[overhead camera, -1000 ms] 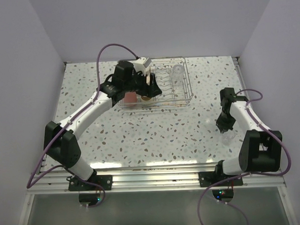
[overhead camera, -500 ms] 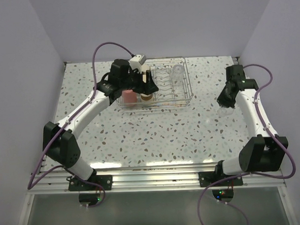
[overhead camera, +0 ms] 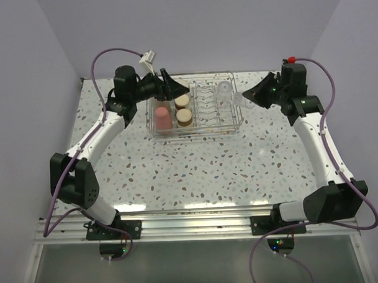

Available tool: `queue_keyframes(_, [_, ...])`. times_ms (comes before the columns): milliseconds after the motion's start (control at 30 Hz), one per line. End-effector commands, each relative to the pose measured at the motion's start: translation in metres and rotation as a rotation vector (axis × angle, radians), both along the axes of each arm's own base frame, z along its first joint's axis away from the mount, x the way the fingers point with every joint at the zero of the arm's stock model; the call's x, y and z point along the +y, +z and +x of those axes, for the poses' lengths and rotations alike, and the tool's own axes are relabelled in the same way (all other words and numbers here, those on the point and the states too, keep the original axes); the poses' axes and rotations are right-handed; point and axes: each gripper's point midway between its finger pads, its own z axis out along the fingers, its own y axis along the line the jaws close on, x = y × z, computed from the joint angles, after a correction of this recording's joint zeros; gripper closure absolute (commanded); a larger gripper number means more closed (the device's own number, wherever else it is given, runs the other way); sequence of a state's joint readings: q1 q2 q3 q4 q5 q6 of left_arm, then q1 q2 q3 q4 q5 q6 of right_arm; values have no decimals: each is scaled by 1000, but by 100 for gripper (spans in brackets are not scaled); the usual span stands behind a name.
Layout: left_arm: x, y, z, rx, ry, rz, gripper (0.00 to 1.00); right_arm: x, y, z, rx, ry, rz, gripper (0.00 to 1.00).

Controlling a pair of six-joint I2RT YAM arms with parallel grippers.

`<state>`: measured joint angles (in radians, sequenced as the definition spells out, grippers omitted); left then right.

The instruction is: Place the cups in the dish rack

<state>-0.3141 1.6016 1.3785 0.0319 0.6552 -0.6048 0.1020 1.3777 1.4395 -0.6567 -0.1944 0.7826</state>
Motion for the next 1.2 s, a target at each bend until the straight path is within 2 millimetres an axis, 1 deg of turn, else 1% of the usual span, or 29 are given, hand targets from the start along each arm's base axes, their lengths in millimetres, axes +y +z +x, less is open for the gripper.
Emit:
queue_keyframes(0, [-17,44,-28,-65,-173,-198,17,44,92,10,-284,126,304,100])
queue_keyframes(33, [-18,62,-32,-95,-197,-277,16,50,97,10,-292,155,340,100])
queue_keyframes(67, [-17,53,-36,-63,-213,-308,16,55,108,13,-328,163,382,100])
queue_keyframes(100, [-17,57,-38,-66,-226,-344,15,59,114,14,-350,174,402,100])
queue_keyframes(133, [-16,72,-45,-85,-251,-415,15,66,117,14,-359,189,424,100])
queue_keyframes(167, [-16,61,-44,-53,-259,-438,15,70,122,13,-370,209,443,100])
queue_keyframes(200, [-16,62,-45,-45,-269,-464,15,75,132,16,-399,220,479,100])
queue_keyframes(233, [-14,70,-50,-57,-290,-504,15,82,138,14,-411,242,498,100])
queue_keyframes(267, [-15,64,-48,-39,-295,-515,14,85,143,13,-414,253,511,100])
queue_keyframes(300, [-14,64,-48,-39,-299,-524,14,89,147,12,-420,265,512,100])
queue_keyframes(333, [-13,67,-49,-49,-305,-535,14,97,153,10,-424,287,513,100])
queue_keyframes(467, [-13,65,-47,-54,-308,-550,13,116,157,1,-422,336,525,100])
queue_keyframes(500, [-12,70,-50,-79,-320,-561,12,120,158,-1,-423,344,532,100])
queue_keyframes(533, [-12,70,-51,-66,-327,-574,12,127,154,-4,-405,357,542,100])
queue_keyframes(600, [-12,68,-49,-67,-333,-580,12,135,162,-7,-431,375,569,100])
queue_keyframes(733, [-10,66,-46,-59,-323,-591,11,156,167,-16,-428,424,592,100])
queue_keyframes(767, [-8,64,-44,-53,-315,-605,11,159,166,-17,-425,432,591,100])
queue_keyframes(800, [-5,68,-48,-83,-327,-622,11,163,166,-19,-421,439,593,100])
queue_keyframes(833, [-5,66,-47,-54,-332,-646,11,169,165,-22,-415,450,595,100])
queue_keyframes(867, [-1,65,-46,-54,-328,-664,11,174,161,-23,-404,457,595,100])
queue_keyframes(900, [2,70,-50,-62,-340,-688,11,182,158,-28,-388,475,601,100])
queue_keyframes(933, [5,68,-47,-60,-331,-704,11,186,155,-29,-383,477,599,100])
queue_keyframes(1000, [8,71,-50,-73,-340,-723,11,196,149,-34,-365,496,601,100])
queue_keyframes(1167, [13,75,-49,-91,-325,-716,14,203,143,-36,-352,507,582,100])
